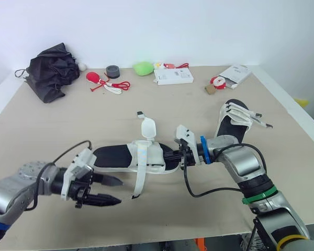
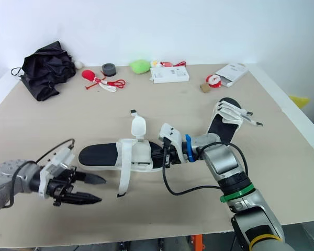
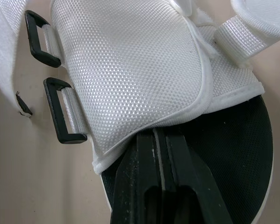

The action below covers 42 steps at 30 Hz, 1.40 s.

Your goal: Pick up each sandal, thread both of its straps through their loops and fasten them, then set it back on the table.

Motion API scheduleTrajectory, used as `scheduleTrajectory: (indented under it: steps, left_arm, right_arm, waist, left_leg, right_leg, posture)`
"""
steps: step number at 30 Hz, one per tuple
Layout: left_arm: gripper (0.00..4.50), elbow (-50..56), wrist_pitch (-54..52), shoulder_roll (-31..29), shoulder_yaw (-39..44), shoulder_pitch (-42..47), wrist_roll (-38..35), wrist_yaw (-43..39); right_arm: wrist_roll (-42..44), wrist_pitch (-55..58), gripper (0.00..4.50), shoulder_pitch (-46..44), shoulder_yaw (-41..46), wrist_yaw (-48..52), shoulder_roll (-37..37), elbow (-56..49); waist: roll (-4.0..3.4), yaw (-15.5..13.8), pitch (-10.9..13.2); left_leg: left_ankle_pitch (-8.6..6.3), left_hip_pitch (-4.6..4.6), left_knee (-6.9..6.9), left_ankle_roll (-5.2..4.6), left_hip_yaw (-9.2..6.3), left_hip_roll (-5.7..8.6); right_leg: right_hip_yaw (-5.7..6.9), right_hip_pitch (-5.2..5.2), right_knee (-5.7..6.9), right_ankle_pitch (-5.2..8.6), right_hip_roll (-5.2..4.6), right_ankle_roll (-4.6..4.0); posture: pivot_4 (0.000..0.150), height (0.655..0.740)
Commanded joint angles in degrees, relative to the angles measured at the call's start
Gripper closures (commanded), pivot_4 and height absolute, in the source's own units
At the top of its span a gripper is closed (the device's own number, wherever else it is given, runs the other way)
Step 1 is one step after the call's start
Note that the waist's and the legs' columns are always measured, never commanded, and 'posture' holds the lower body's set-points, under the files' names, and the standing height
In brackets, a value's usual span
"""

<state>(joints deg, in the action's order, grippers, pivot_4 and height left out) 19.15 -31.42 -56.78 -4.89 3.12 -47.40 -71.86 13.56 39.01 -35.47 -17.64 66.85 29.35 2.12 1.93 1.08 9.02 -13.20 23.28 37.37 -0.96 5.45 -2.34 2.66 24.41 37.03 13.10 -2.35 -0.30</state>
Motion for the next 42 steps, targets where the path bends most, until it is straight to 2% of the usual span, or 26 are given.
scheduleTrajectory:
  steps: [1, 5, 7, 12, 16, 17, 18, 22, 23, 30, 34, 37, 39, 42]
  left_arm:
    - [1.71, 2.43, -1.04, 3.52, -1.17, 0.46, 3.35, 4.82]
    - [1.71, 1.66, -0.98, 11.92, -3.70, 2.83, 7.84, 12.06]
    - [1.71, 1.79, -1.57, 13.79, -5.10, 3.48, 8.85, 13.04]
    - [1.71, 1.65, -1.86, 16.04, -7.57, 3.74, 11.76, 13.46]
    - [1.71, 0.49, -2.55, 15.30, -7.90, 3.53, 12.17, 11.11]
    - [2.22, 0.50, -2.68, 14.83, -7.77, 3.51, 12.14, 10.31]
    - [2.45, 0.66, -2.82, 14.23, -7.61, 3.41, 11.93, 9.30]
    - [4.38, 0.58, -3.58, 13.26, -6.92, 3.88, 11.59, 7.49]
    - [4.45, 0.45, -3.78, 13.25, -6.80, 4.12, 11.51, 7.34]
    - [4.45, 0.49, -9.34, 15.29, -4.93, 7.66, 7.60, 8.17]
    - [4.45, -0.32, -17.57, 13.53, -0.97, 12.79, -0.63, 5.06]
    - [4.45, -3.99, -25.06, 12.64, 1.27, 19.79, -6.07, 4.24]
    - [4.45, -8.77, -28.15, 13.22, 1.52, 25.39, -6.76, 4.28]
    - [4.45, -19.74, -25.81, 16.54, -1.34, 33.30, -0.51, 5.37]
  right_arm:
    - [0.14, 2.40, 4.50, 1.94, -2.61, 0.11, 0.08, -0.41]
    - [1.33, 4.44, 4.50, 3.23, -2.69, -0.58, 0.12, -3.61]
    - [1.70, 5.23, 4.50, 3.48, -2.61, -0.76, 0.32, -4.61]
    - [2.13, 6.54, 4.50, 3.58, -2.09, -1.36, 0.82, -5.21]
    - [2.57, 7.37, 4.50, 3.59, -1.83, -1.58, 1.28, -6.02]
    - [2.66, 7.44, 4.50, 3.52, -1.84, -1.66, 1.34, -6.02]
    - [2.72, 7.47, 4.50, 3.47, -1.84, -1.74, 1.40, -5.99]
    - [2.82, 7.44, 4.50, 3.38, -1.83, -2.25, 1.19, -5.73]
    - [2.84, 7.37, 4.50, 3.44, -1.86, -2.34, 1.15, -5.72]
    - [3.19, 7.10, 4.50, 3.92, -2.02, -3.27, 0.61, -5.75]
    - [3.17, 6.89, 4.50, 3.86, -2.10, -3.36, 0.54, -5.51]
    - [3.06, 6.54, 4.50, 3.68, -2.20, -3.37, 0.44, -5.08]
    - [2.93, 6.31, 4.50, 3.44, -2.18, -3.69, 0.03, -4.55]
    - [2.79, 6.02, 4.50, 3.35, -2.21, -4.13, -0.53, -4.30]
  waist:
    - [-0.01, -0.06, 0.00]
    - [0.09, -0.04, -0.05]
    - [0.07, -0.07, -0.06]
    - [0.08, -0.01, -0.06]
    - [0.08, -0.04, -0.06]
    - [0.08, -0.05, -0.06]
    - [0.08, -0.05, -0.06]
    - [0.08, -0.06, -0.06]
    - [0.08, -0.06, -0.06]
    - [0.09, -0.04, -0.07]
    - [0.10, -0.04, -0.06]
    - [0.10, -0.05, -0.06]
    - [0.10, -0.04, -0.06]
    - [0.11, 0.03, -0.07]
  left_leg:
    - [-0.01, 0.00, 0.00, 0.01, -0.01, 0.00]
    - [-0.11, 0.03, -0.02, 0.17, -0.02, 0.00]
    - [-0.19, 0.02, -0.02, 0.22, -0.03, -0.02]
    - [-0.34, 0.02, -0.02, 0.32, -0.07, -0.12]
    - [-0.35, 0.02, -0.01, 0.33, -0.09, -0.14]
    - [-0.35, 0.02, 0.00, 0.33, -0.09, -0.14]
    - [-0.35, 0.02, 0.01, 0.33, -0.09, -0.14]
    - [-0.35, 0.02, 0.02, 0.33, -0.08, -0.13]
    - [-0.35, 0.02, 0.02, 0.33, -0.08, -0.13]
    - [-0.35, 0.01, 0.06, 0.33, -0.09, -0.14]
    - [-0.35, 0.01, 0.10, 0.33, -0.11, -0.16]
    - [-0.33, 0.01, 0.15, 0.36, -0.16, -0.19]
    - [-0.31, -0.01, 0.16, 0.38, -0.17, -0.19]
    - [-0.31, -0.07, 0.18, 0.39, -0.18, -0.18]
  right_leg:
    - [0.00, 0.00, 0.00, 0.02, 0.00, -0.04]
    - [-0.05, 0.00, 0.00, 0.07, 0.06, -0.14]
    - [-0.07, 0.00, 0.01, 0.11, 0.09, -0.20]
    - [-0.27, 0.00, 0.03, 0.24, 0.39, -0.31]
    - [-0.26, 0.00, 0.03, 0.27, 0.42, -0.32]
    - [-0.26, 0.00, 0.03, 0.27, 0.41, -0.32]
    - [-0.26, 0.00, 0.03, 0.27, 0.41, -0.31]
    - [-0.26, 0.00, 0.03, 0.27, 0.40, -0.31]
    - [-0.26, 0.00, 0.03, 0.27, 0.40, -0.31]
    - [-0.25, -0.03, 0.07, 0.26, 0.42, -0.29]
    - [-0.25, -0.03, 0.10, 0.25, 0.46, -0.27]
    - [-0.23, -0.05, 0.14, 0.25, 0.53, -0.26]
    - [-0.23, -0.07, 0.16, 0.24, 0.59, -0.24]
    - [-0.25, -0.14, 0.16, 0.23, 0.79, -0.22]
  posture:
    - [0.150, 0.7400]
    - [0.150, 0.7400]
    - [0.150, 0.7400]
    - [0.150, 0.7400]
    - [0.150, 0.7400]
    - [0.150, 0.7400]
    - [0.150, 0.7400]
    - [0.150, 0.7400]
    - [0.150, 0.7400]
    - [0.150, 0.7400]
    - [0.150, 0.7400]
    - [0.150, 0.7400]
    - [0.150, 0.7400]
    - [0.150, 0.7400]
